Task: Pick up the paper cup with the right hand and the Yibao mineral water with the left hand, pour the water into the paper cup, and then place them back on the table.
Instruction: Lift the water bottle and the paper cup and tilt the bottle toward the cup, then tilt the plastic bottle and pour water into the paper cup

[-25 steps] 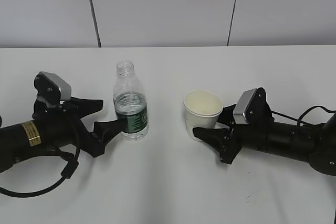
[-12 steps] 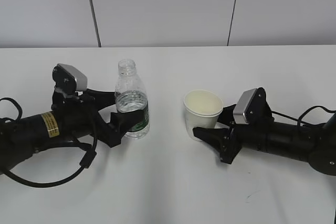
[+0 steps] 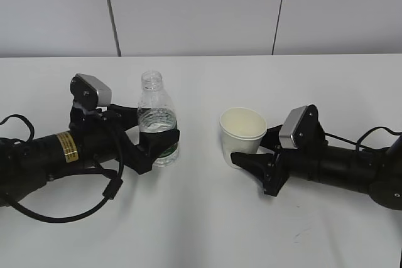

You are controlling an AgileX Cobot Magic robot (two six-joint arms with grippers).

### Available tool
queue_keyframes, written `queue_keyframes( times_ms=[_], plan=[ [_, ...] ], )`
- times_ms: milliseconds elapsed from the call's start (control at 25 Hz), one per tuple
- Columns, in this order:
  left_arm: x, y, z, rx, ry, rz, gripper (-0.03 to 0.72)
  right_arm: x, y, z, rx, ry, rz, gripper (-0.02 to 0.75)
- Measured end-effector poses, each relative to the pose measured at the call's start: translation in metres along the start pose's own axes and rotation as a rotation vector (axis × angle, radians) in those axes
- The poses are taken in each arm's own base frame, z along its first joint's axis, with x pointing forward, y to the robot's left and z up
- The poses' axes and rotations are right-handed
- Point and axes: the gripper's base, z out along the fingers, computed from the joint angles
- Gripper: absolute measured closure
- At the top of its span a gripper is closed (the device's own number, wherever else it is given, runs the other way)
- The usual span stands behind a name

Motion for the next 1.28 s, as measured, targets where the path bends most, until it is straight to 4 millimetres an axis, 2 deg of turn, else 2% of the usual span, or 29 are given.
queue_keyframes(
  times_ms=[240, 480, 960, 1280],
  plan=[
    [-0.0003, 0.0004, 0.0008, -0.016, -0.003, -0.009, 0.148, 0.0, 0.0003, 0.0, -0.004, 0.0, -0.002, 0.262],
    [-0.0008, 0.0021, 0.0007, -0.035, -0.009, -0.018, 0.234, 0.0, 0.0007, 0.0, -0.007, 0.0, -0.003, 0.262],
    [-0.0008, 0.0025, 0.0007, -0.039, -0.009, -0.02, 0.339, 0.0002, 0.0025, 0.0, -0.027, 0.002, -0.012, 0.262],
    [-0.0004, 0.0027, 0.0008, -0.042, -0.007, 0.004, 0.353, -0.0033, 0.008, -0.0011, -0.097, -0.001, -0.053, 0.262]
  ],
)
